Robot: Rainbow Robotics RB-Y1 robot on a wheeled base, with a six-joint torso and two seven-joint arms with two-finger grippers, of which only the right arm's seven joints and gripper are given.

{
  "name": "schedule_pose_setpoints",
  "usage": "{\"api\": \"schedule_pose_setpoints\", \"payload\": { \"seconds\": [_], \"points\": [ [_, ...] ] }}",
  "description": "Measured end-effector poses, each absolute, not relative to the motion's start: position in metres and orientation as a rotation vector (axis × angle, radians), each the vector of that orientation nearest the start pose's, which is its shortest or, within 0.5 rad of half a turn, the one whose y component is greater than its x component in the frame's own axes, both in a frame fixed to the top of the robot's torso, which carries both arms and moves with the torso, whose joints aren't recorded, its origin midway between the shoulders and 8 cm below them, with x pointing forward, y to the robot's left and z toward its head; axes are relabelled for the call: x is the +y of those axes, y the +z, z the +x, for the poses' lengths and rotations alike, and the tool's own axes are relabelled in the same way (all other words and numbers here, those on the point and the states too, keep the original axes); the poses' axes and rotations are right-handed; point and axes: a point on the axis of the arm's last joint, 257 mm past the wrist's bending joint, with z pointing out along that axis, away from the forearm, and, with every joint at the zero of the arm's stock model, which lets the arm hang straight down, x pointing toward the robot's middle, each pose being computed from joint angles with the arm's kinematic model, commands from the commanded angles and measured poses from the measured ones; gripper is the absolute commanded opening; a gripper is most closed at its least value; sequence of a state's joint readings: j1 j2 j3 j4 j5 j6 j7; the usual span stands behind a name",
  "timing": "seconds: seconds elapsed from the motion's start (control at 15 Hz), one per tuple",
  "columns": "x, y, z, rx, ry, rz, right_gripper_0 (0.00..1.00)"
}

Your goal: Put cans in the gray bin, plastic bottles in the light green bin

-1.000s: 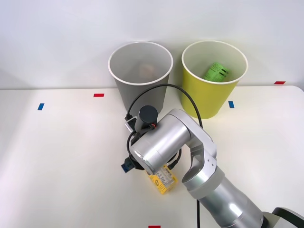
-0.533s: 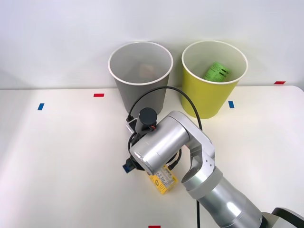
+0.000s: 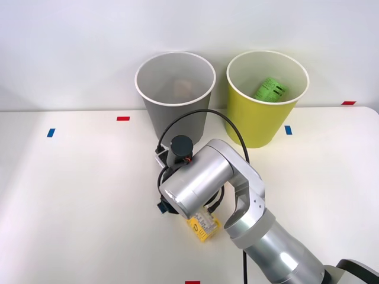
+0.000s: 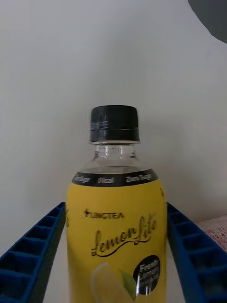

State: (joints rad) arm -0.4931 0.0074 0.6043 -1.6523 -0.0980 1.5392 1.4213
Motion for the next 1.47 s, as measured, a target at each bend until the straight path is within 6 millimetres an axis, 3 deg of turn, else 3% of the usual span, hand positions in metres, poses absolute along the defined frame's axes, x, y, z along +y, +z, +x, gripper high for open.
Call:
{"api": "schedule_pose_setpoints", "payload": {
  "seconds": [0.67, 1.0, 1.47],
  "points": [
    [0.045, -0.291, 0.428, 2.453, 0.033, -0.873, 0.00],
    [0.055, -0.253, 0.432, 2.308, 0.104, -1.011, 0.00],
    [0.090, -0.169, 0.415, 1.967, 0.504, -1.029, 0.00]
  ]
}}
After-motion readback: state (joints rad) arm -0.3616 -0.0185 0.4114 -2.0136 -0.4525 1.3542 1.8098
